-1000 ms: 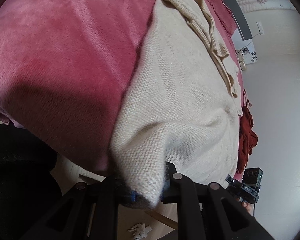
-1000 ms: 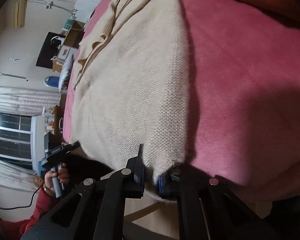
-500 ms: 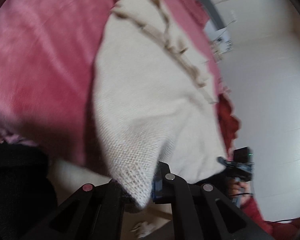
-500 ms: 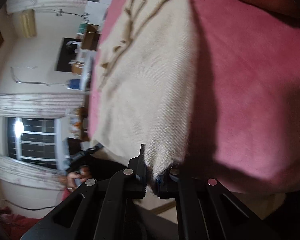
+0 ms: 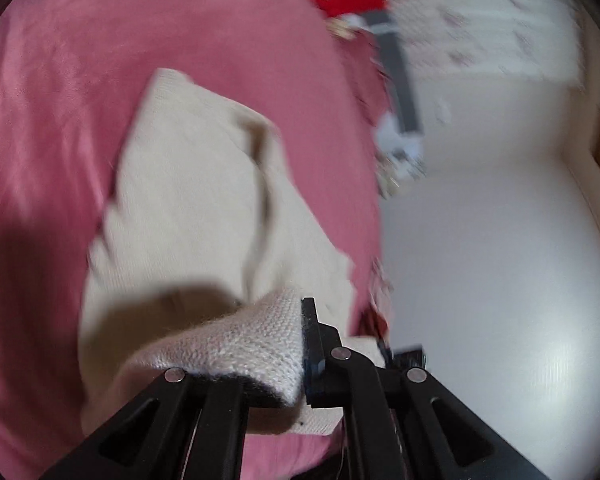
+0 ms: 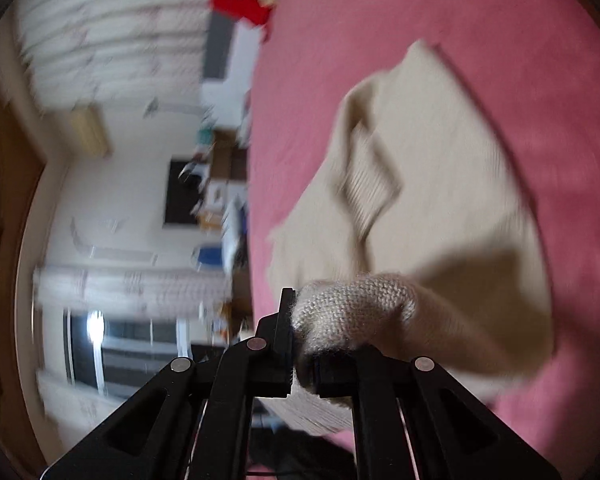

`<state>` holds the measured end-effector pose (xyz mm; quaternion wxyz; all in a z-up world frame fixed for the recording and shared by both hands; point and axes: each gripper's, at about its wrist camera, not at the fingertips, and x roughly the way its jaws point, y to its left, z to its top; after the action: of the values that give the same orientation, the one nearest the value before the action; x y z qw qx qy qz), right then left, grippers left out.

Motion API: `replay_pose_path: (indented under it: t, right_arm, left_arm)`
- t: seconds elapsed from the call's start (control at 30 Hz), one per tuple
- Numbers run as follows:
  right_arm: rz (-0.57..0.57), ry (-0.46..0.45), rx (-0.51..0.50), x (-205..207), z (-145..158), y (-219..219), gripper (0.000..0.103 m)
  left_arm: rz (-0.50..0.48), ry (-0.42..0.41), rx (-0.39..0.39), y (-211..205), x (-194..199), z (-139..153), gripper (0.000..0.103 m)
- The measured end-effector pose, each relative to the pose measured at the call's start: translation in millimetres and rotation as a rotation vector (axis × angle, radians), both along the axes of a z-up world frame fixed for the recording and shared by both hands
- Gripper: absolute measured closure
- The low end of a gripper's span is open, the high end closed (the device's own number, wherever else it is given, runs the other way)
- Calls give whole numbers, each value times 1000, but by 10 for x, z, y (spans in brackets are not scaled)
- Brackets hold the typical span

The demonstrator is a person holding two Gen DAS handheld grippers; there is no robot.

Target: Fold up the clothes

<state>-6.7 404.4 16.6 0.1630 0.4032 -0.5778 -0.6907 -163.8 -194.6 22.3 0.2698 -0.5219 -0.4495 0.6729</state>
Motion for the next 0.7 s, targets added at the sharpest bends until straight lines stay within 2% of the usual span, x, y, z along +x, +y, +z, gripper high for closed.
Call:
replay_pose_path:
  t: [0.1,0.17,0.23,0.27,0.3,0.33,0.37,0.4,0.43,0.53,0.7]
  right_arm:
    - [-46,-93,-5,-351,-276,133,96]
    - [-46,-146,-8,-477,-401,184,94]
    - [-15,-200,-10,-578,-458,215,91]
    - [6,-228,-11,-624,-473,227,89]
    - [36,-250,-17,-672,-483,237,79]
    - [58,-255,-30,-729,-483,262,71]
    - [55,-248,-40,-789,-479,312,56]
    - [51,-241,-50,-849,-475,361,47]
    - [48,-234,-61,-910,-471,411,46]
    - [37,-214,-91,-1090,-459,559,46]
    - [-14,-128,-113,-1092,-362,601,45]
  left_arm:
    - [57,-129,62,34,-332,-340,99]
    - [52,-189,89,105,-448,-465,98]
    - [26,-227,114,160,-557,-537,87]
    - [0,-244,133,178,-630,-527,86]
    - [-26,-261,151,197,-704,-517,83]
    - [-52,-277,169,215,-777,-508,78]
    - [-78,-294,187,234,-851,-498,76]
    - [-105,-311,205,252,-925,-488,73]
    - [-112,-303,226,258,-1022,-473,71]
    - [-38,-279,265,145,-1204,-495,70]
    - [129,-342,402,35,-1170,-852,69]
